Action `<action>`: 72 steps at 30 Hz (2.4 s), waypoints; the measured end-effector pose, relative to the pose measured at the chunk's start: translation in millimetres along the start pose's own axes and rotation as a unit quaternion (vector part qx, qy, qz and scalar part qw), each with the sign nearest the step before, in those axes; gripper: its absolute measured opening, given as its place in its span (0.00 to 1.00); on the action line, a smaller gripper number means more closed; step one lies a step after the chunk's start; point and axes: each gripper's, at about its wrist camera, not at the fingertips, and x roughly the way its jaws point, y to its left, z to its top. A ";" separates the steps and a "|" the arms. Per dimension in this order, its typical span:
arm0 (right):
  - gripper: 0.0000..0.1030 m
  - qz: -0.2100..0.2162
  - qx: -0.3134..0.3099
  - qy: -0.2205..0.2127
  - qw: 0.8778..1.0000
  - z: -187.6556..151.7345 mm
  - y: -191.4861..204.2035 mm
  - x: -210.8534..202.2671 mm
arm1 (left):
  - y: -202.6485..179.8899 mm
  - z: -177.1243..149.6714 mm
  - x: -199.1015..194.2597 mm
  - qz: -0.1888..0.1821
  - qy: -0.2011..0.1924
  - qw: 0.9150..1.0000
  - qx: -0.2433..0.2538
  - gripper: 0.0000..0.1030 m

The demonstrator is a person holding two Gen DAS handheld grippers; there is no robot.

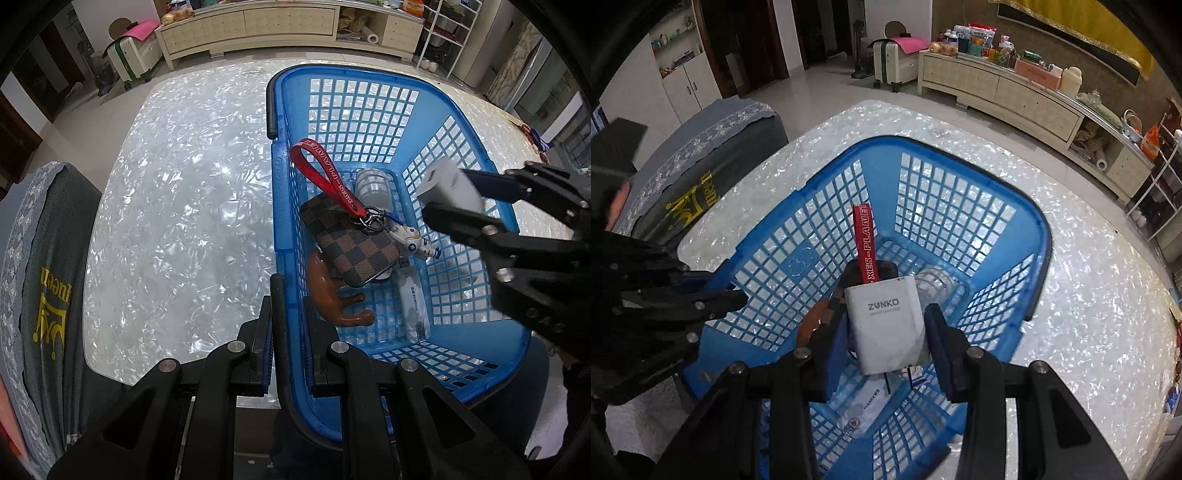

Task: Organize rigid objects
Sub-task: 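Carry the charger over the basket and open the right tool, then withdraw the right tool and move it to the white earbud case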

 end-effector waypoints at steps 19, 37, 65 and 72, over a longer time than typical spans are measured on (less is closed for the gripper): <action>0.39 -0.018 -0.010 0.011 1.000 -7.2 2.2 16.2 | -1.1 -1.7 -0.3 0.000 -0.002 1.000 -0.001 0.14; 0.87 -0.012 -0.010 0.000 1.000 -5.4 6.4 11.6 | 0.4 -1.1 -1.4 -0.003 -0.004 1.000 -0.002 0.14; 1.00 -0.090 -0.019 -0.019 0.996 -54.4 -64.0 -59.4 | -4.7 -3.1 -1.3 0.008 -0.002 1.000 -0.001 0.15; 1.00 -0.061 -0.003 0.003 0.998 -82.7 -88.5 -47.9 | -3.8 -3.4 -1.8 0.007 -0.001 1.000 -0.001 0.15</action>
